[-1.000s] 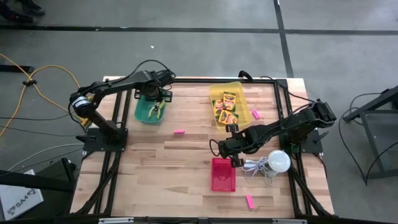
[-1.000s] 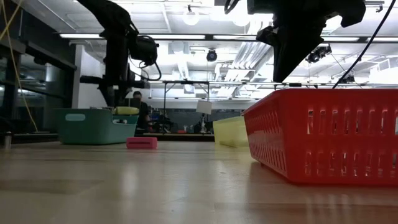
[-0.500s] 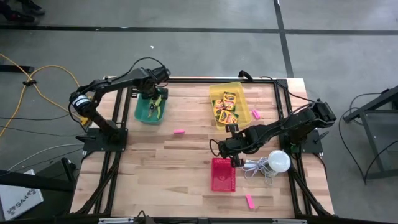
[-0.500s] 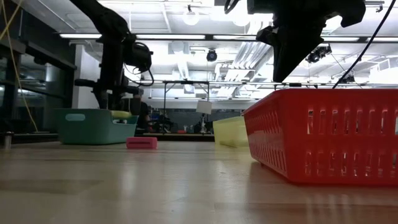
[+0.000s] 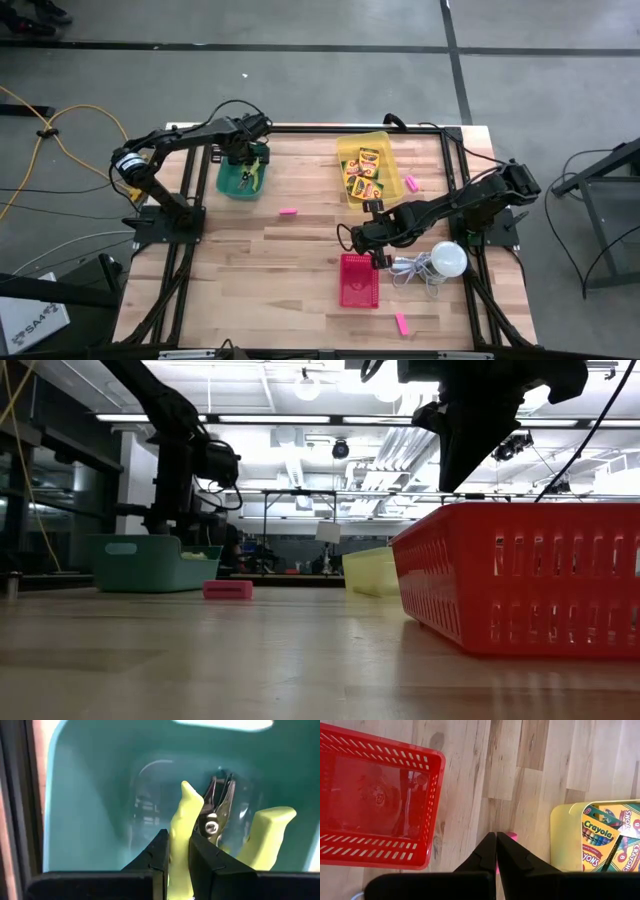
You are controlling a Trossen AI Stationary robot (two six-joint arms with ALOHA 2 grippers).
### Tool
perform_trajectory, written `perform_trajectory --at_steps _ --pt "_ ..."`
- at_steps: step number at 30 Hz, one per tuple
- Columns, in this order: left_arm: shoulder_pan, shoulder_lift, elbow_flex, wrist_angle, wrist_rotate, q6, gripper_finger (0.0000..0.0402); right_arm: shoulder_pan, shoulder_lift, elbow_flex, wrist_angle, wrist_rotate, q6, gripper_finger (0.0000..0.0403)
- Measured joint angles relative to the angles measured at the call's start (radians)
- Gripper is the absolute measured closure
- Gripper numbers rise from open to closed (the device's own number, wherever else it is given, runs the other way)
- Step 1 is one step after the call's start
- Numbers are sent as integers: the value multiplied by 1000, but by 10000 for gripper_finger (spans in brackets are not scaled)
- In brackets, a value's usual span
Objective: Pick & Place School Supplies
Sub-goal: Put the puncher hole into the green bin
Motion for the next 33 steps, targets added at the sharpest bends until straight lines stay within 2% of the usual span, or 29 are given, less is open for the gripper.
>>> perform_trajectory --at_steps 20,33 --pt "3 0 -15 6 26 42 341 0 0 0 0 0 7 401" --pt "3 0 -15 18 -14 91 336 0 0 0 -2 0 8 401"
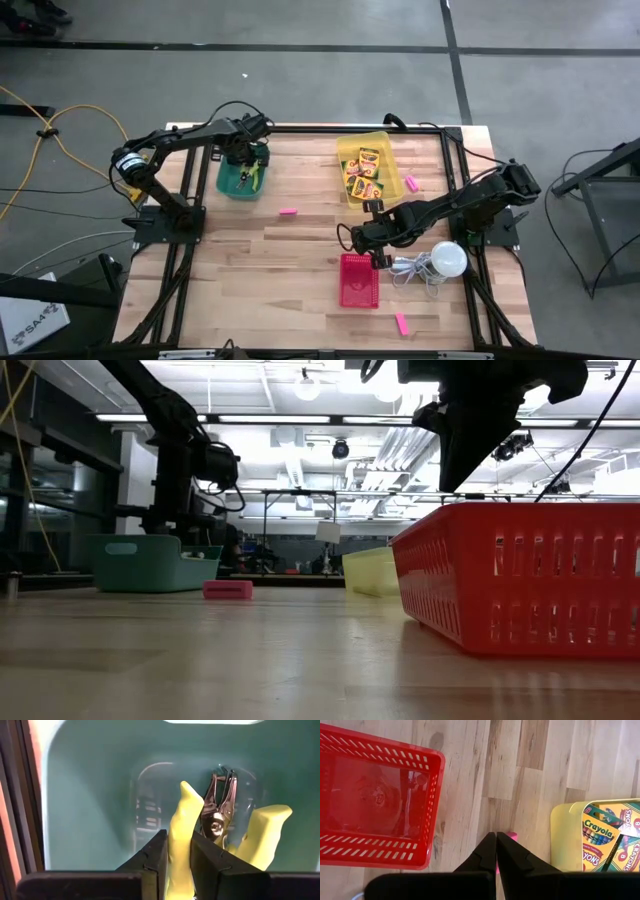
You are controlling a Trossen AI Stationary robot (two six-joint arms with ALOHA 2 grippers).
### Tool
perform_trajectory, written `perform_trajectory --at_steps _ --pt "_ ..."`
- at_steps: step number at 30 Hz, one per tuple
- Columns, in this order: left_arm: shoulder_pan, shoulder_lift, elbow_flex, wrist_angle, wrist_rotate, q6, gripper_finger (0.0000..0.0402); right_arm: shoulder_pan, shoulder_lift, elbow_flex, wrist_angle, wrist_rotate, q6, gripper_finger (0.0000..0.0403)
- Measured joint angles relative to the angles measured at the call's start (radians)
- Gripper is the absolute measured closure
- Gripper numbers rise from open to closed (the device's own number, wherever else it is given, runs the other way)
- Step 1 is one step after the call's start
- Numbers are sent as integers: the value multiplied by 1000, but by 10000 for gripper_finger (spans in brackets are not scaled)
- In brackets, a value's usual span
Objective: Pick & Place School Supplies
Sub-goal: Put the puncher hole into the green bin, then put the pink eraser into the red bin
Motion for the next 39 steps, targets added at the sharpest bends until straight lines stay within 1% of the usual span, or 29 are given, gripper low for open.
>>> perform_trajectory --at_steps 3,11,17,21,27,32,36,39 --pt "0 0 0 9 -1 30 327 0 0 0 0 0 0 401" --pt "0 0 0 20 -1 34 295 0 0 0 0 0 0 401" --pt "0 0 0 20 -1 35 293 0 0 0 -1 0 0 401" --pt "0 -5 3 25 4 67 293 0 0 0 -2 0 0 401" --pt "-17 -62 3 39 6 119 293 0 0 0 -6 0 -1 401" --pt "-63 -142 4 64 5 193 293 0 0 0 -5 0 -4 401" --pt "-131 -196 5 97 29 277 293 0 0 0 -5 0 -5 401" --pt "-192 -224 5 123 44 301 293 0 0 0 -4 0 -5 401"
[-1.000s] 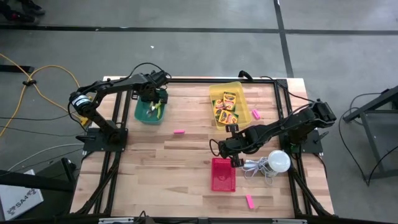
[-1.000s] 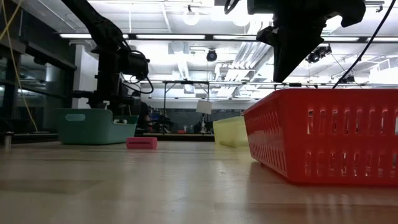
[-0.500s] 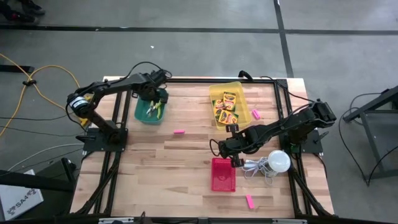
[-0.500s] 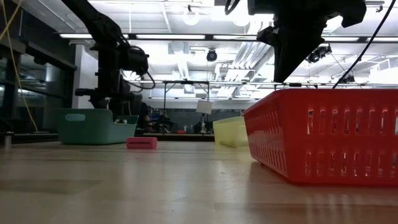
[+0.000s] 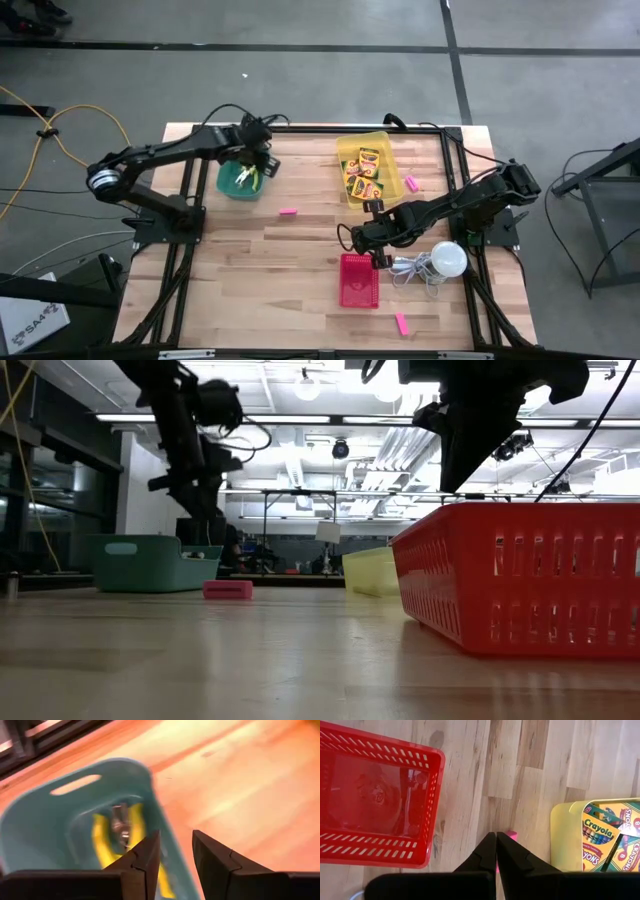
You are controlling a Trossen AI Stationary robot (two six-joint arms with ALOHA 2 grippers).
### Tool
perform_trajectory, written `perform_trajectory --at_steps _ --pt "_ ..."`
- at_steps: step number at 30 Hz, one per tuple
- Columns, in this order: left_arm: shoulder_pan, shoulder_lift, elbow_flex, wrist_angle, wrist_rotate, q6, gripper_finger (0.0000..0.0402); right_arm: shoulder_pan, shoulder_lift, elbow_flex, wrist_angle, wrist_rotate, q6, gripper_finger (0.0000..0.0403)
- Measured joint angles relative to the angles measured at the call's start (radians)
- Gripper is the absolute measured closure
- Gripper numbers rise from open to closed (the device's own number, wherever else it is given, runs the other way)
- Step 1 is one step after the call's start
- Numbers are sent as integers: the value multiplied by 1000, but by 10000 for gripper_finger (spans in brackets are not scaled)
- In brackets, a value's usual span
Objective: Pick & Place School Supplies
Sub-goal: Put the pink eraser into the red bin
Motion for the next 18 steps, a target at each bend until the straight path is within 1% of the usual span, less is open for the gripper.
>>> perform_trajectory --at_steps 4,11,18 --pt "-76 -21 0 6 0 2 293 0 0 0 0 0 3 401" --pt "-202 -23 0 7 -1 45 294 0 0 0 16 0 8 401" --pt "-312 -23 0 6 -1 33 294 -7 0 0 92 0 -1 401"
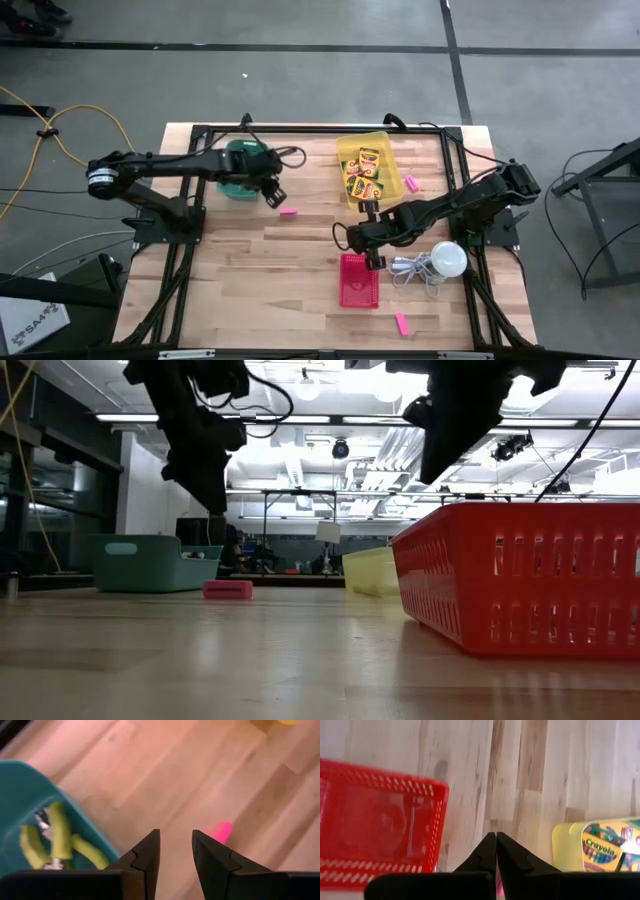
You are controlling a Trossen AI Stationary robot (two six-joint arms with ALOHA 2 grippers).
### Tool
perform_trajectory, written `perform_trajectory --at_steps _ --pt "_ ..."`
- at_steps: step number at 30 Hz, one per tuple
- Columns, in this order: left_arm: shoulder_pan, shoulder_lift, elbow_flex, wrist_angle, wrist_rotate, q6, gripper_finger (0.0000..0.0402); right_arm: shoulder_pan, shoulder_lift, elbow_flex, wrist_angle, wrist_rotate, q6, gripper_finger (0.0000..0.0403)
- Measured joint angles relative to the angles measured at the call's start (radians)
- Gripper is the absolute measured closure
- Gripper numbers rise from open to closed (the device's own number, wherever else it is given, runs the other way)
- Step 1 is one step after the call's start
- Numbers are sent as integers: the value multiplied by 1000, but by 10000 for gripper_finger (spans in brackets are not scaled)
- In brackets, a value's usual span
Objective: Pick & Place School Supplies
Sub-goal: Put the pink eraser into the red bin
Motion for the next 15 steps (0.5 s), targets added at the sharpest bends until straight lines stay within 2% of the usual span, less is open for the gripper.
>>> perform_trajectory --at_steps 9,15 --pt "-165 0 0 -50 -4 -87 293 -54 0 0 51 6 -39 401" --pt "-305 0 0 -92 -48 -173 293 -107 27 0 85 4 -89 401"
